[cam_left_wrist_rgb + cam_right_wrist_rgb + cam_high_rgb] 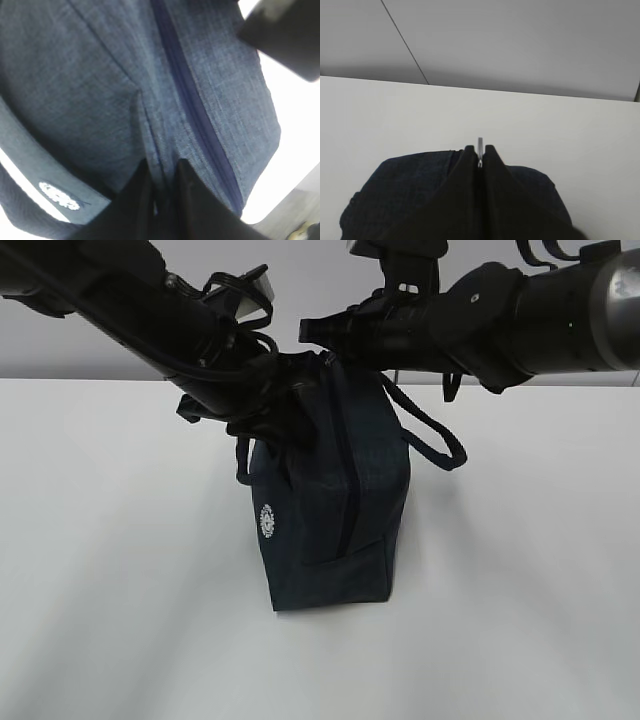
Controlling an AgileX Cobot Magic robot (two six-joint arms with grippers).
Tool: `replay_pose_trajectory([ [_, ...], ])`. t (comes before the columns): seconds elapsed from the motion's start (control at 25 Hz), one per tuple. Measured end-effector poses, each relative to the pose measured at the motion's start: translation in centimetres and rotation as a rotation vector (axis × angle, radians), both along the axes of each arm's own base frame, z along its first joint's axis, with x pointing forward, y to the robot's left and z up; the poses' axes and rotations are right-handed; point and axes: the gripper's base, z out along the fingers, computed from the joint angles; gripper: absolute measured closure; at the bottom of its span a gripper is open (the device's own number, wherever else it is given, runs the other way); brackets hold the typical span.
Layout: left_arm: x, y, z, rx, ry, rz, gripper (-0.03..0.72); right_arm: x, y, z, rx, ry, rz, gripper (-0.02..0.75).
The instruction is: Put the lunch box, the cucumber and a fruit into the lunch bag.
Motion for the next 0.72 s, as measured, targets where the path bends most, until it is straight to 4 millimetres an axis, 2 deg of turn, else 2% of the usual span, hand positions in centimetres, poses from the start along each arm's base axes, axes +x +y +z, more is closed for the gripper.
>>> replay_pose_trajectory([
  [0.12,0.0,0.0,-0.3,0.031,-0.043,-0.065,0.67,0.0,0.0,0.0,0.0,0.001,0.001,0.738],
  [0.44,-0.3,0.6,-0.5,0.131,-0.096,-0.225,0.676,-0.2,0.2,-0.1,0.001,0.028,0.027,0.738],
  [0.72,-0.1,1.4,-0.5,0.158,-0.119,-0.313,0.677,0.4,0.6,1.5,0.024,-0.015,0.032,0.738],
])
